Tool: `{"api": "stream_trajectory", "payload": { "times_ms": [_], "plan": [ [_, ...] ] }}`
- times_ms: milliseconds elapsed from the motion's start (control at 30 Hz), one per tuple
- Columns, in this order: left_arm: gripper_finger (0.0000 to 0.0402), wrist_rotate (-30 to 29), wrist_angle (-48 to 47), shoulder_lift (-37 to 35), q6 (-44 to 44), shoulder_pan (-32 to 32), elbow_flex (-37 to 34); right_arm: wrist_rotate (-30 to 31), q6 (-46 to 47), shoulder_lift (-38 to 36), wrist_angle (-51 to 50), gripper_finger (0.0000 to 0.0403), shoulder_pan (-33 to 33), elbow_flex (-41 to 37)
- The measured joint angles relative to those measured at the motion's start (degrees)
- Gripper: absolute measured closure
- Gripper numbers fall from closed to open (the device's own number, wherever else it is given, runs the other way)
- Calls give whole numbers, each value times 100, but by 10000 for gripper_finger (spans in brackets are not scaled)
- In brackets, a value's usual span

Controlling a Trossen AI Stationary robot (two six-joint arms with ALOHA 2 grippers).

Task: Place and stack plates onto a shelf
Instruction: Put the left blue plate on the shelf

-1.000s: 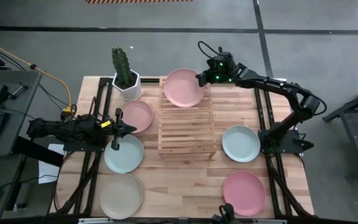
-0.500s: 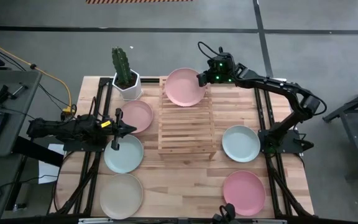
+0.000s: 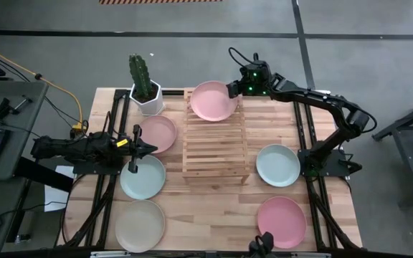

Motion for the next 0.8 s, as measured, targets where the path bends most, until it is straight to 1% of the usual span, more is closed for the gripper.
{"api": "stream_trajectory", "payload": {
  "times_ms": [100,200,333,467,533,600,733,800],
  "plan": [
    [402,0,0,-1,-1,1,0,110,-284,-31,140,284,-26,0],
    [402,0,0,-2,0,0,0,116,-584,-250,72,281,-151,0],
    [401,0,0,-2,-1,1,0,199,-973,-888,-637,281,-317,0],
    [402,0,0,-1,-1,1,0,733,-1384,-1735,-1736,281,-213,-120],
    [401,0,0,0,-1,0,0,990,-1409,-2234,-2097,281,-29,-380],
    [402,0,0,0,-1,0,0,1089,-1409,-2767,-2229,281,219,-770],
    [401,0,0,0,-1,1,0,1085,-1173,-3969,-2070,281,817,-1766],
    [401,0,0,-1,-1,1,0,1086,-954,-4573,-1789,281,1134,-2331]
  ]
}}
